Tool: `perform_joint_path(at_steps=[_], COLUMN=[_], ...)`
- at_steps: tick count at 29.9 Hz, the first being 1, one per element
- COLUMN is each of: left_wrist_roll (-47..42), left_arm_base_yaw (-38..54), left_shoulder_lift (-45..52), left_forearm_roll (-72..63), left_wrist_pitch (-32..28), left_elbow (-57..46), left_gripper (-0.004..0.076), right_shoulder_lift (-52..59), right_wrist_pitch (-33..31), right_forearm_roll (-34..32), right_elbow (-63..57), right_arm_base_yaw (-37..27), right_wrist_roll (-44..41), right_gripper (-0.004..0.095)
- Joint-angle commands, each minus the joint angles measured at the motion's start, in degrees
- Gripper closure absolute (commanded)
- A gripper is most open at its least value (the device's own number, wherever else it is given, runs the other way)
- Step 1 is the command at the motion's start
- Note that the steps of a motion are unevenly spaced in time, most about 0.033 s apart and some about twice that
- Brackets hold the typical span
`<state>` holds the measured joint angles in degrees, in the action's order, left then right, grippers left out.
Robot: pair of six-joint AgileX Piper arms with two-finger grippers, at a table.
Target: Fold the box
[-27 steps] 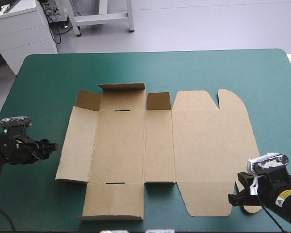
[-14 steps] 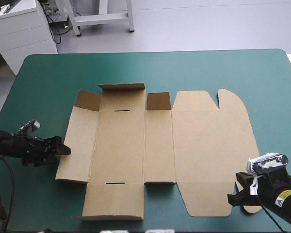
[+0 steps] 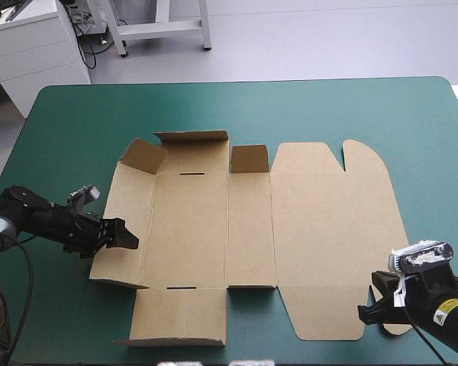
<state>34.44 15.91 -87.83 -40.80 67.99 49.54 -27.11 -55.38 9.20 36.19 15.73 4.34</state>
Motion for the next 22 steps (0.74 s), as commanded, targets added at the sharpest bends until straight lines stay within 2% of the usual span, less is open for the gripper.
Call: perform_joint_path(at_steps=[1, 5, 7, 9, 11, 13, 22], left_wrist_roll=[-4.2, -4.9, -5.9, -6.9, -7.3, -7.3, -7.4], left_arm_base_yaw=[-2.7, -3.1, -3.1, -3.1, -3.1, -3.1, -3.1], left_shoulder_lift=[1.7, 1.8, 1.8, 1.8, 1.8, 1.8, 2.2], left_forearm_roll=[3.2, 3.6, 3.6, 3.6, 3.4, 2.2, 0.8], left_wrist_pitch=[6.8, 6.8, 6.8, 6.8, 6.8, 6.8, 6.8], left_elbow=[1.4, 1.4, 1.4, 1.4, 1.4, 1.4, 1.8], left_gripper=[0.0255, 0.0290, 0.0357, 0.0466, 0.0622, 0.0743, 0.0756], right_shoulder_lift=[-0.2, -0.2, -0.2, -0.2, -0.2, -0.2, -0.2], right_wrist_pitch=[3.1, 2.7, 2.4, 2.4, 2.4, 2.4, 1.6], right_forearm_roll=[0.5, 0.5, 0.5, 0.5, 0.5, 0.5, 0.5], right_elbow=[1.3, 1.3, 1.3, 1.3, 1.3, 1.3, 1.3], right_arm_base_yaw=[-0.4, -0.4, -0.4, -0.4, -0.4, -0.4, -0.4], right_wrist_roll=[0.5, 0.5, 0.5, 0.5, 0.5, 0.5, 0.5], right_gripper=[0.0916, 0.0916, 0.0916, 0.0916, 0.0916, 0.0916, 0.0916])
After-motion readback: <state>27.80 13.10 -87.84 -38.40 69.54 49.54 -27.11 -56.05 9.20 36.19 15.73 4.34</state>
